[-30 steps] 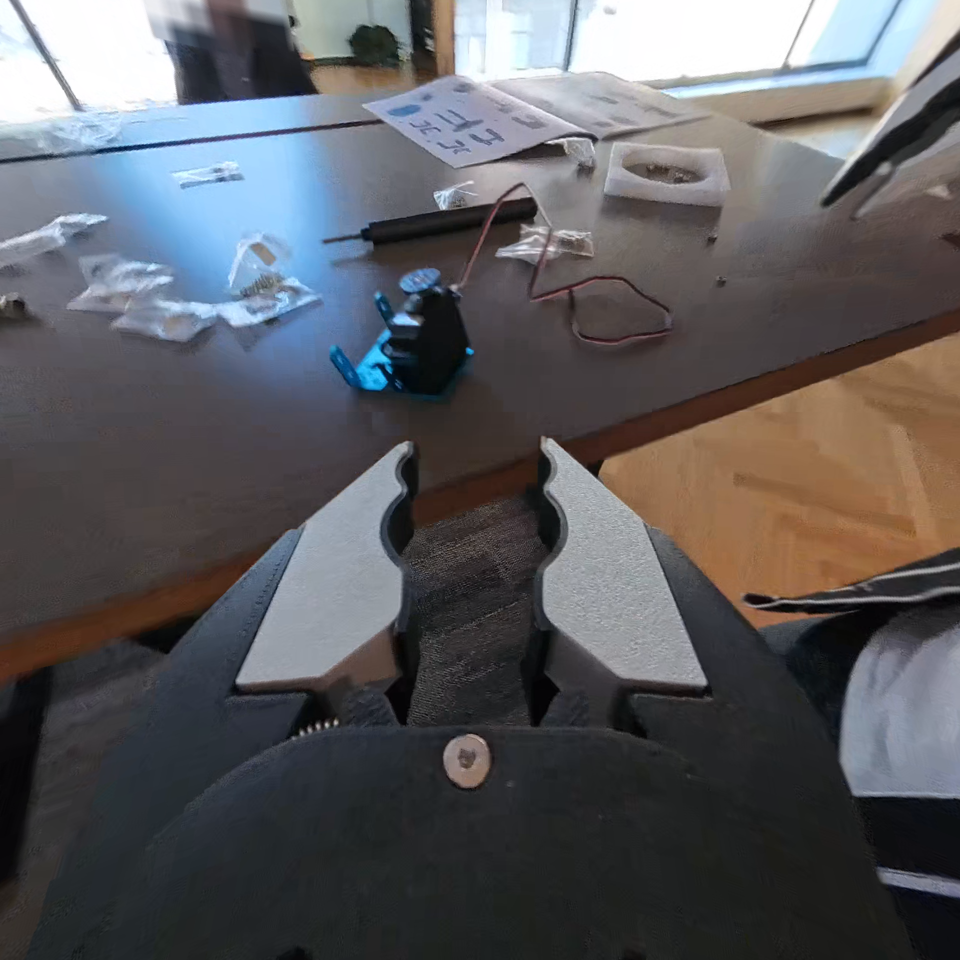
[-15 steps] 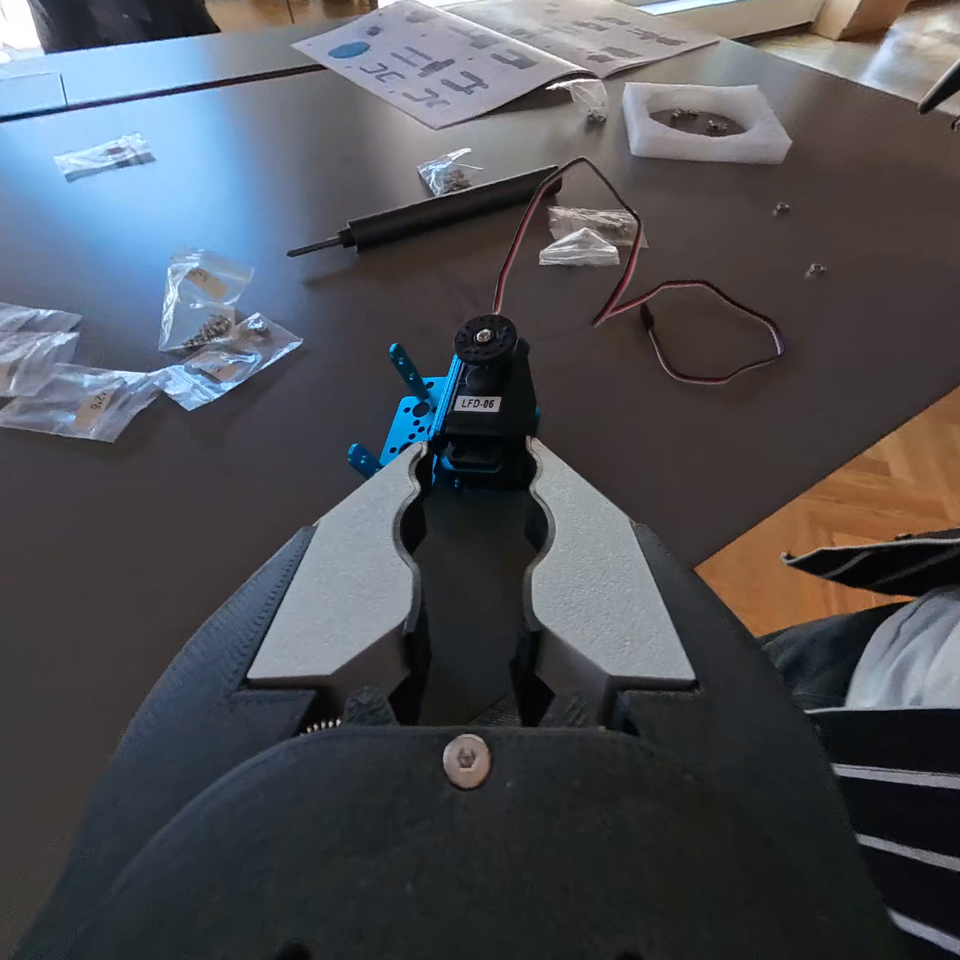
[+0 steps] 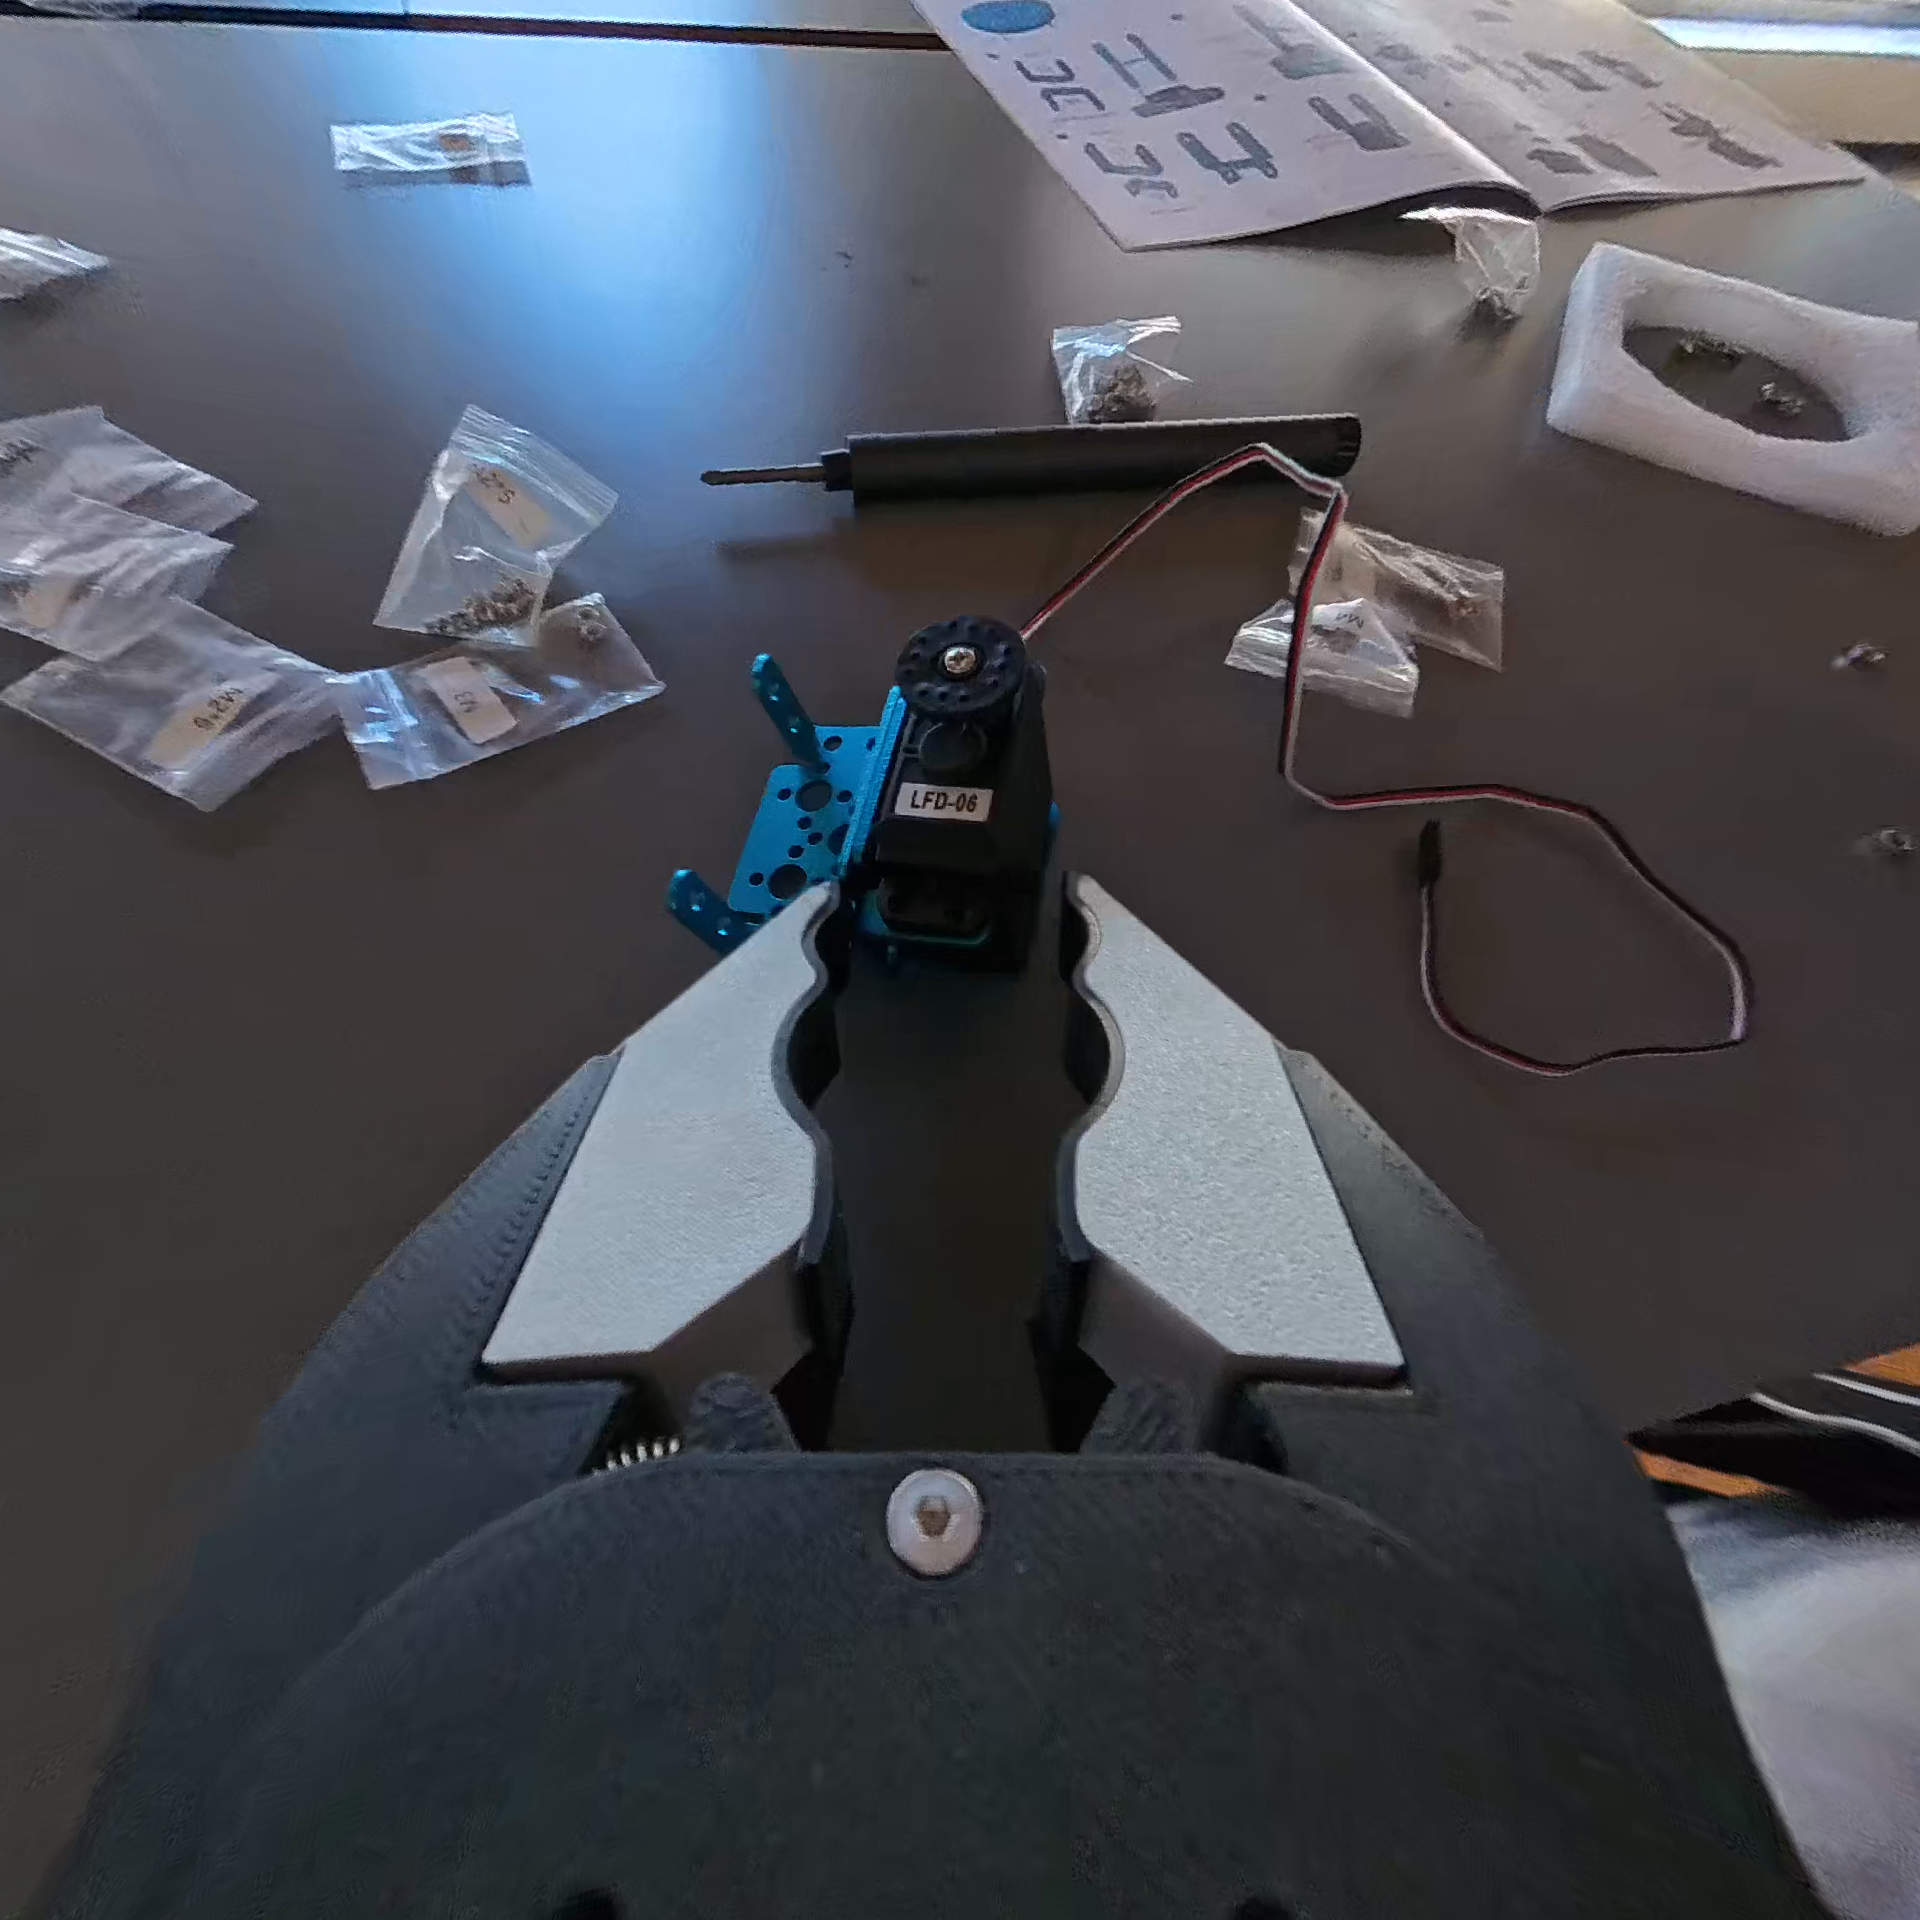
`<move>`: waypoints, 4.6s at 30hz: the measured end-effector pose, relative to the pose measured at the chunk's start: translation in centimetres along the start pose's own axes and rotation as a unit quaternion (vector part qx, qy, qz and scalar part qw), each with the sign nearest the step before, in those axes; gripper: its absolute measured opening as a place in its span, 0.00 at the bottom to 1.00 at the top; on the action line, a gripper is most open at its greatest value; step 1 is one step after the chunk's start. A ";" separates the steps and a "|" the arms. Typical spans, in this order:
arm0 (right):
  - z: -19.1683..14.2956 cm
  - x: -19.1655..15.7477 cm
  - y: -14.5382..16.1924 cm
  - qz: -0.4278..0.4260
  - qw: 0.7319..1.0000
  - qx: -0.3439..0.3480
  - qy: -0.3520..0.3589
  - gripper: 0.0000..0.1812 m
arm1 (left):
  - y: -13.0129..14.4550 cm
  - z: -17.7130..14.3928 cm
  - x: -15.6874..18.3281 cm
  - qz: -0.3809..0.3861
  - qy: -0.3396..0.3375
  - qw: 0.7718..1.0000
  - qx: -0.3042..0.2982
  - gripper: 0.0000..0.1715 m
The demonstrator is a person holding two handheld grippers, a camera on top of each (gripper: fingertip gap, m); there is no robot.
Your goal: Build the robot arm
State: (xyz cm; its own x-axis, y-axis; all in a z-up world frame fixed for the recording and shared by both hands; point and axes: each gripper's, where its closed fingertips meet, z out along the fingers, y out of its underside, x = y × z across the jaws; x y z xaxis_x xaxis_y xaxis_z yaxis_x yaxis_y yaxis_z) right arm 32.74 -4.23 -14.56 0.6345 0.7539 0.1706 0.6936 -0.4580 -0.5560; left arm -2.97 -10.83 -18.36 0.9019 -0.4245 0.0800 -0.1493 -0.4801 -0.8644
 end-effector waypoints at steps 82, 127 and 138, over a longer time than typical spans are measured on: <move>0.4 -6.9 -8.9 -0.242 0.946 0.174 -0.129 0.01 | 0.1 -6.2 7.3 -0.051 0.092 0.994 0.025 0.07; 5.6 -35.6 -26.8 -0.118 0.940 0.296 -0.123 0.11 | -3.8 -11.3 -3.2 -0.243 0.540 0.805 0.047 0.00; 2.9 -34.4 -27.6 0.137 0.854 0.374 -0.334 0.11 | -6.7 -13.2 -2.2 -0.275 0.618 0.730 0.103 0.00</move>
State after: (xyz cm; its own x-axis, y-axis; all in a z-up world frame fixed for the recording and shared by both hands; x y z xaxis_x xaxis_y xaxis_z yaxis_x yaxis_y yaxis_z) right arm -9.27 -16.16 -7.41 0.2281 0.8813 -0.4138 -0.0201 -0.4207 -0.9070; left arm -9.29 -16.82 -6.23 -0.2699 -0.6402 0.7193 0.2762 -0.7671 -0.5791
